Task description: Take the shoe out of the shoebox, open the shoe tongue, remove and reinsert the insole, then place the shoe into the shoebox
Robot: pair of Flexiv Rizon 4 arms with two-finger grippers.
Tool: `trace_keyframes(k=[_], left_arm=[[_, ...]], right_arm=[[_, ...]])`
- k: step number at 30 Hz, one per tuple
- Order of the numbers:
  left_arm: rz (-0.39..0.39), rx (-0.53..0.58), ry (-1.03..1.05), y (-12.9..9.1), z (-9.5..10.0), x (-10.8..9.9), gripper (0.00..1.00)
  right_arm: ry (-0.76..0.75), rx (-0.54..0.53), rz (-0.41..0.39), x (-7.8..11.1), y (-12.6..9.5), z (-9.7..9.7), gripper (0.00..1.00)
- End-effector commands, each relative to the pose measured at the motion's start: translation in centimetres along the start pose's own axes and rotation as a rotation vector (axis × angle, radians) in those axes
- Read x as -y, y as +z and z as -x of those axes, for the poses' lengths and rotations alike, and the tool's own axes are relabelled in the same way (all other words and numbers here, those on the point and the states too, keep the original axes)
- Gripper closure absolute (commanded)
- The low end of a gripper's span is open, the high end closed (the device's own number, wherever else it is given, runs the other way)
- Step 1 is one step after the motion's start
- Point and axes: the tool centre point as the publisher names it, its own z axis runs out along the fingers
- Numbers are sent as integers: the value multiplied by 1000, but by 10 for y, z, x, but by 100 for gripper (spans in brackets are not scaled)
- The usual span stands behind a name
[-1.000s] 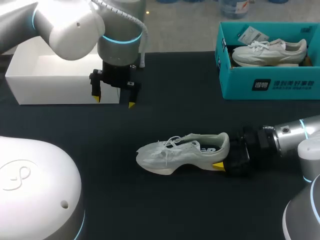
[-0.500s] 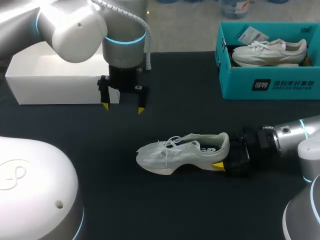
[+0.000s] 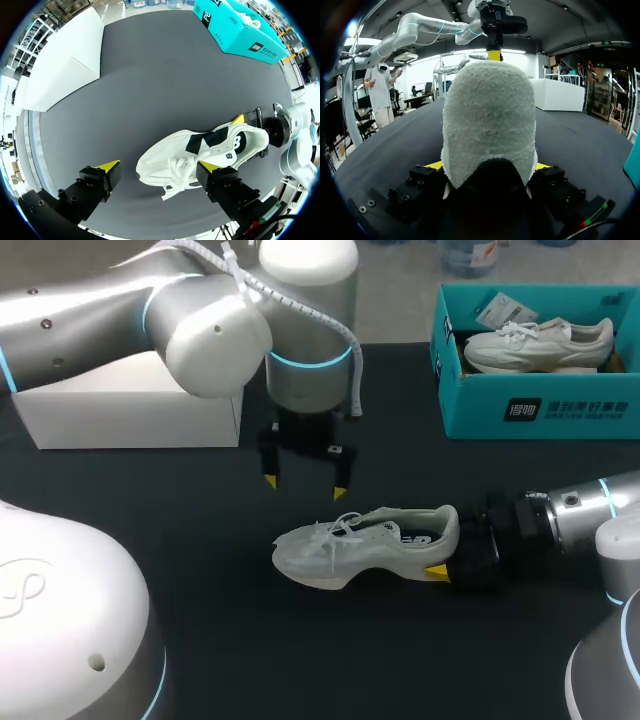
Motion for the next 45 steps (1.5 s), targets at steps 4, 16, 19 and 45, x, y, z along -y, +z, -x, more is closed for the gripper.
trace_keyframes(k=[4, 16, 19, 45], left_arm=[[-2, 13, 6, 0, -47, 0, 0], [-25, -9, 70, 7, -94, 5, 0], [-45, -5, 94, 11, -104, 6, 0], [-36, 27, 265, 64, -124, 27, 0]], right_arm=[[1, 0, -6, 3, 3, 0, 100], [1, 0, -6, 3, 3, 0, 100], [1, 0, -6, 3, 3, 0, 100], [1, 0, -6, 3, 3, 0, 100]])
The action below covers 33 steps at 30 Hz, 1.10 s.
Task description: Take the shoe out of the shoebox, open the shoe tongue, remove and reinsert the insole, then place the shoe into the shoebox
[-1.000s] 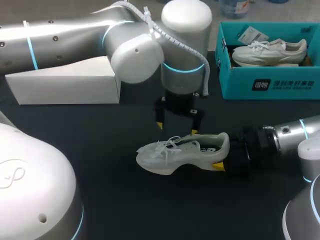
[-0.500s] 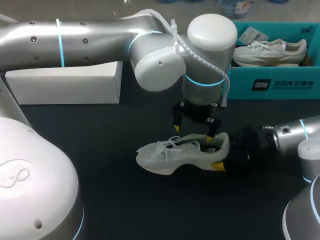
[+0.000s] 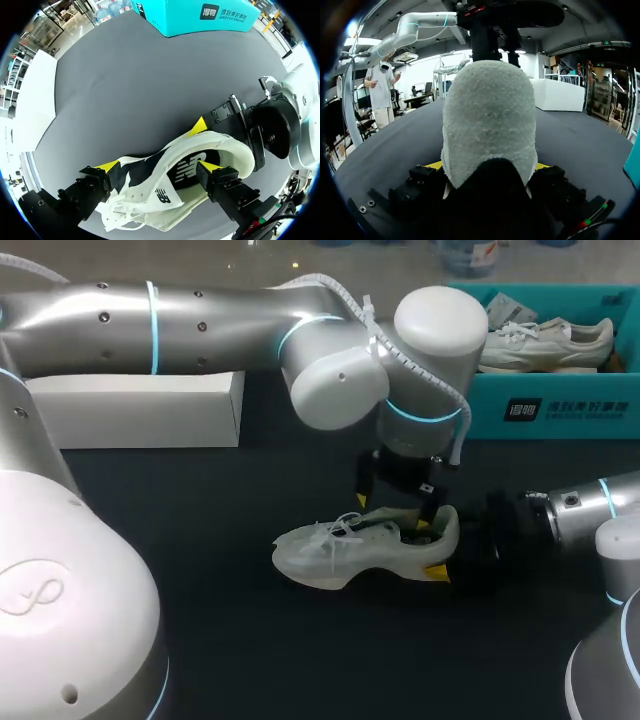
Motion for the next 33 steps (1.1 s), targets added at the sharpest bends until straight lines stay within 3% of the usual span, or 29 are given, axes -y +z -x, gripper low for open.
trace_keyframes(k=[1, 10, 17, 23, 33], left_arm=[[11, 3, 15, 10, 0, 0, 0], [51, 52, -8, 31, 6, -5, 0], [69, 73, -99, 31, 21, -13, 0], [82, 107, -171, 25, 34, -22, 0], [101, 91, -274, -4, 47, -34, 0]], right_arm=[[1, 0, -6, 3, 3, 0, 100], [1, 0, -6, 3, 3, 0, 100], [1, 0, -6, 3, 3, 0, 100], [1, 0, -6, 3, 3, 0, 100], [1, 0, -6, 3, 3, 0, 100]])
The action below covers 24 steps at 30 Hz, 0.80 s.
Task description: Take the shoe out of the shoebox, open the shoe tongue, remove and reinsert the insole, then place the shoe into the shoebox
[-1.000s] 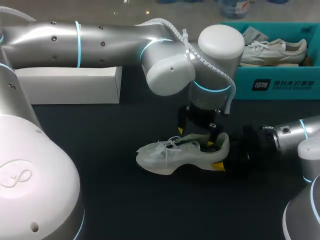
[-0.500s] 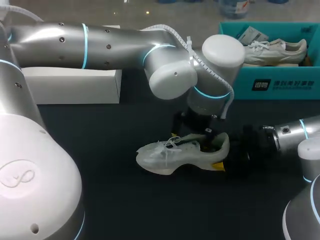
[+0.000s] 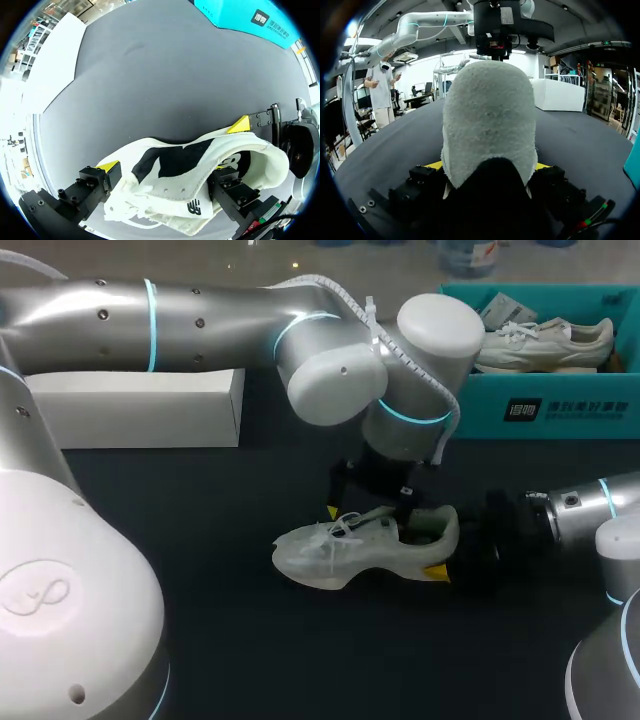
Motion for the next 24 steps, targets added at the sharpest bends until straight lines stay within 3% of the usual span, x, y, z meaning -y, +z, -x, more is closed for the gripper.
trace_keyframes(k=[1, 9, 13, 18, 24], left_arm=[[-6, -24, -14, -16, 15, -6, 0], [19, -64, -36, -33, 22, -16, 0], [100, -93, -64, -36, 22, -20, 0], [183, -94, -112, -35, 21, -25, 53], [214, -108, -144, -33, 20, -30, 74]], right_arm=[[1, 0, -6, 3, 3, 0, 100], [1, 0, -6, 3, 3, 0, 100], [1, 0, -6, 3, 3, 0, 100], [1, 0, -6, 3, 3, 0, 100], [1, 0, -6, 3, 3, 0, 100]])
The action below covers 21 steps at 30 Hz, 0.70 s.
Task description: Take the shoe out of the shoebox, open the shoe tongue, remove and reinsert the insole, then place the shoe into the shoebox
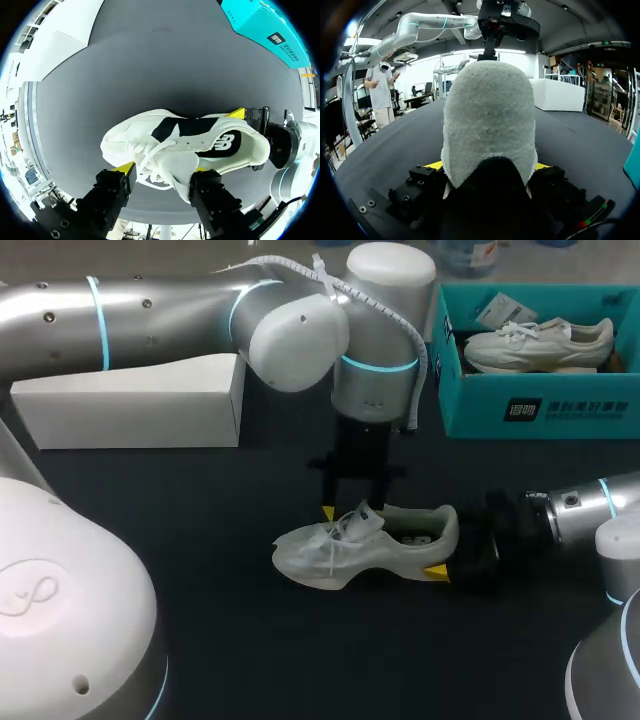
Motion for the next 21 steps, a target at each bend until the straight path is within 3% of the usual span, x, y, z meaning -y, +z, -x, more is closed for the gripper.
trace_keyframes(k=[1, 4, 21], left_arm=[[14, -10, -3, 4, -2, -1, 80], [24, -26, 5, 3, -2, -5, 100], [19, -121, 22, -11, 29, -13, 100]], right_arm=[[1, 0, -6, 3, 3, 0, 100], [1, 0, -6, 3, 3, 0, 100], [1, 0, -6, 3, 3, 0, 100]])
